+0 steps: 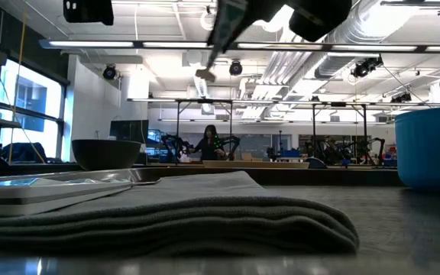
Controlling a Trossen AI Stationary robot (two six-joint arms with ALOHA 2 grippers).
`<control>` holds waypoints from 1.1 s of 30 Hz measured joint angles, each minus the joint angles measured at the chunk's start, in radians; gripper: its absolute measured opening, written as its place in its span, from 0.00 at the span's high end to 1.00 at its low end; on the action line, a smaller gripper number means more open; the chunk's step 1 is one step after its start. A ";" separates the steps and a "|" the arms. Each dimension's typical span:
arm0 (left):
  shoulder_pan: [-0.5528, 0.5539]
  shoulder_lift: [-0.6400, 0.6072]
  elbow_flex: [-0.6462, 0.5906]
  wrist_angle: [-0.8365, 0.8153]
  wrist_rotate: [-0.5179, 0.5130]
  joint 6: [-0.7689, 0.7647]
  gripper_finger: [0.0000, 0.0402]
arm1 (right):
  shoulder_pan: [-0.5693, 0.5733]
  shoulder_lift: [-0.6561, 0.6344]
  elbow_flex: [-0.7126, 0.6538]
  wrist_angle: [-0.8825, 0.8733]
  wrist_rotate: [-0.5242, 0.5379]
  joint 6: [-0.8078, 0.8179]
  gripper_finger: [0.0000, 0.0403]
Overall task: Set up tray
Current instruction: Put the white fork on the gray table napkin to the right side of the white knife
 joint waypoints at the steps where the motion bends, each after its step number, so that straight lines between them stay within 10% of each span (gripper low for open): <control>1: -0.001 -0.008 0.000 0.001 0.010 -0.009 0.85 | 0.009 0.019 0.016 0.004 0.000 0.010 0.96; 33: -0.020 -0.292 0.000 0.255 -0.078 0.383 0.85 | 0.061 0.195 0.055 0.060 -0.167 0.261 0.95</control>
